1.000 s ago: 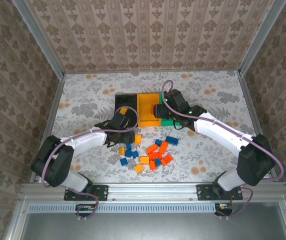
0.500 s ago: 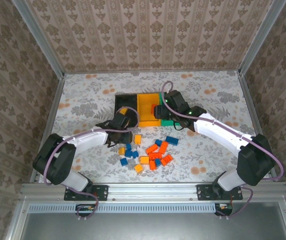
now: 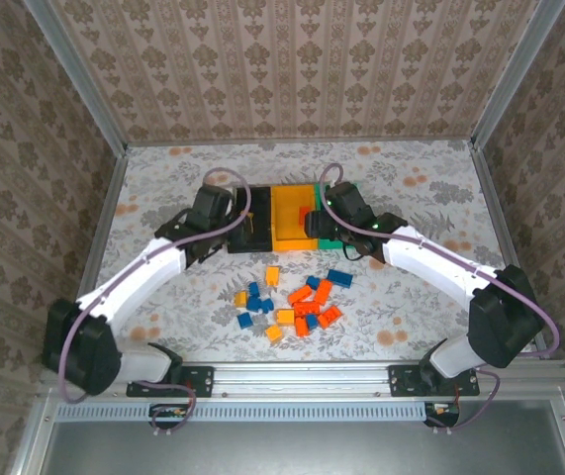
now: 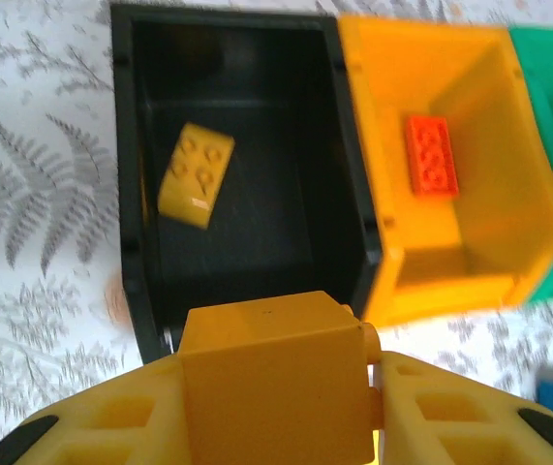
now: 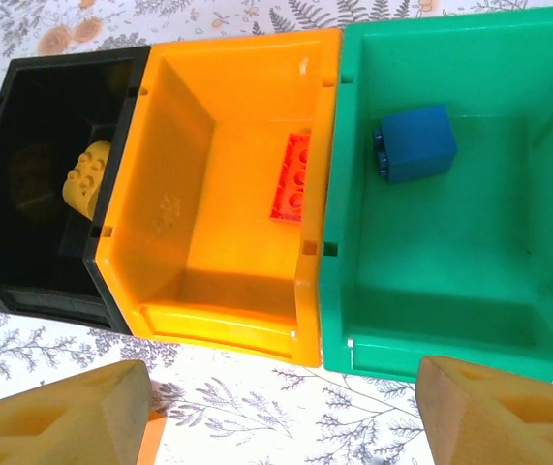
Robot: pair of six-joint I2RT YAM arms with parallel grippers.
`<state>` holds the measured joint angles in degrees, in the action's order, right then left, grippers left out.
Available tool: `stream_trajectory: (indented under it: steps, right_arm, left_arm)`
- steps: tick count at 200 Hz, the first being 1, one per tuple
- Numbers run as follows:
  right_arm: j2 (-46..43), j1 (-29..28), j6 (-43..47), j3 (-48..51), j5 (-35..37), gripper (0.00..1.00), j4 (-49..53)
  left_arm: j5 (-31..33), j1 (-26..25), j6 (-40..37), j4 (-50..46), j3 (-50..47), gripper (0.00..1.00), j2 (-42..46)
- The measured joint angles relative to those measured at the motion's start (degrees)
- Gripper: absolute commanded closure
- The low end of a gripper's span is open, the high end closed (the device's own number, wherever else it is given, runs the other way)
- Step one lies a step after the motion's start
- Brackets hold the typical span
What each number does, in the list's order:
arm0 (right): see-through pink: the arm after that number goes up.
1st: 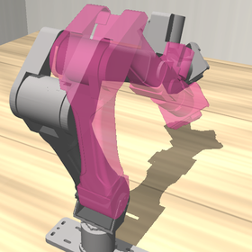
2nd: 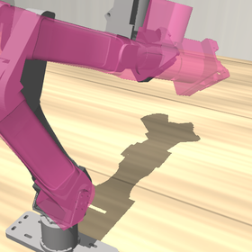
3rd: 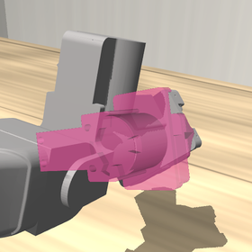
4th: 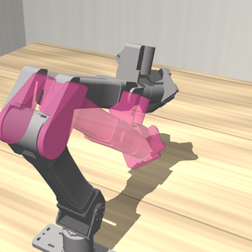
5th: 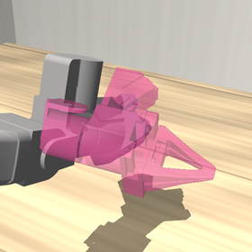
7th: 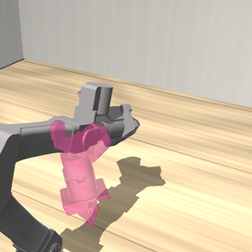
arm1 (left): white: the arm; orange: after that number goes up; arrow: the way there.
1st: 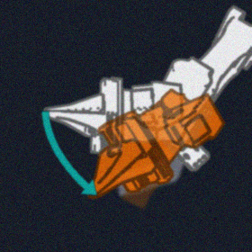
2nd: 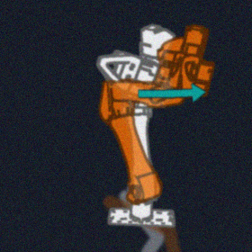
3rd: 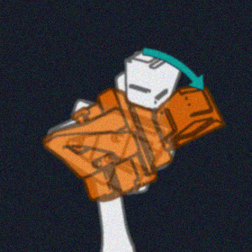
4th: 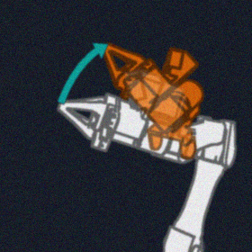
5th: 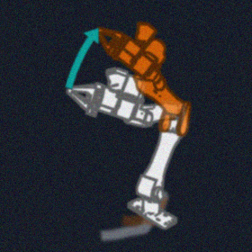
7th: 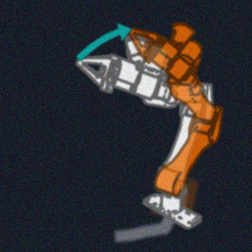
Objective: Sort the legos into containers by color
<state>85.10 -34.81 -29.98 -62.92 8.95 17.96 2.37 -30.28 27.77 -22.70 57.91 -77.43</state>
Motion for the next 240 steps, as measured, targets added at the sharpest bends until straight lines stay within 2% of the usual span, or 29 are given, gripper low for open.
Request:
stream_trajectory:
  steps: [44,61,86,108,129,174,203,240]
  right_arm:
    - [-1.90,0.00,-0.28,2.73,0.04,0.26,0.37]
    - [-3.23,0.00,-0.42,3.93,0.02,0.26,0.44]
    - [-5.84,0.00,-0.57,5.42,0.04,0.25,0.57]
    - [-6.99,0.00,-0.68,5.51,0.04,0.25,0.63]
    - [-7.28,0.07,-0.70,5.55,0.04,0.24,0.63]
    - [-8.35,0.52,-0.68,6.69,0.02,0.24,0.63]
    - [-8.85,0.96,-0.68,7.23,0.02,0.24,0.68]
    - [-9.70,1.33,-0.68,7.32,-0.02,0.24,0.68]
  left_arm:
    - [-0.66,3.54,-0.98,1.86,9.64,0.58,-16.72]
    - [-0.90,3.76,-1.22,1.99,11.87,0.51,-20.72]
    - [-1.49,3.69,-1.79,1.90,13.22,0.33,-22.53]
    - [-1.36,2.91,-1.95,1.68,14.01,0.26,-22.01]
    - [-1.25,0.09,-2.10,1.20,13.29,0.24,-19.04]
    - [-1.27,-9.66,-2.34,-1.16,6.78,0.23,-9.84]
    - [-1.18,-13.94,-2.38,-3.41,3.15,0.23,-10.36]
    - [-1.01,-17.00,-2.32,-4.61,1.51,0.29,-14.01]
